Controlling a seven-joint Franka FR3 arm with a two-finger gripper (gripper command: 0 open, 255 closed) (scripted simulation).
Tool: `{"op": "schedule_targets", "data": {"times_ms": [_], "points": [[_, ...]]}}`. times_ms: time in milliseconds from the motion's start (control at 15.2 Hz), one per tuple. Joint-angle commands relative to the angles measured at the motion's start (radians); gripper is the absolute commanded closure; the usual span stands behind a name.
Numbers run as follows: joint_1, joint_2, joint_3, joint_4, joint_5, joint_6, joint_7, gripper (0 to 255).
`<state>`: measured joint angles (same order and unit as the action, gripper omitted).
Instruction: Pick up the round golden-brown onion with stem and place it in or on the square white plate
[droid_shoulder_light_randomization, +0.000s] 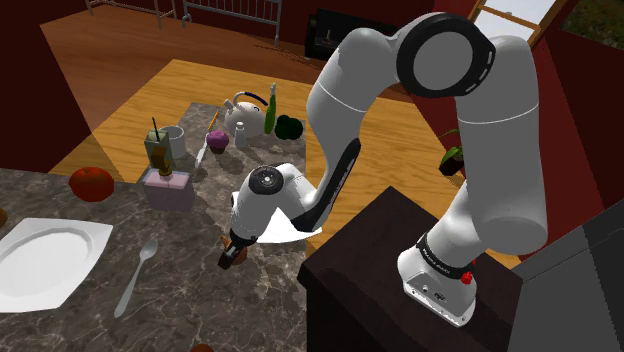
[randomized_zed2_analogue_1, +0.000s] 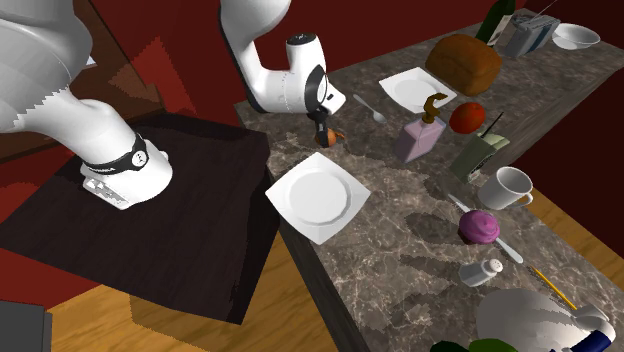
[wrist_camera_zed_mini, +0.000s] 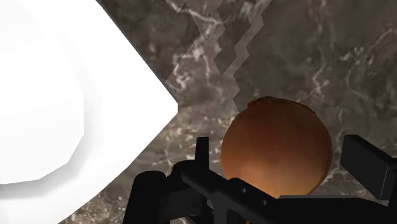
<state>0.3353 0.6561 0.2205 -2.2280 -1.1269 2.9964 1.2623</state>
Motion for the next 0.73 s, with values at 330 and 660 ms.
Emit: {"op": "schedule_targets", "data": {"times_ms": [330,660], "points": [[0.001,0.001,-0.002,0.001,-0.002,0.001,0.002,255],[0.001,0.002,-0.002,0.001,-0.002,0.001,0.002,255]]}}
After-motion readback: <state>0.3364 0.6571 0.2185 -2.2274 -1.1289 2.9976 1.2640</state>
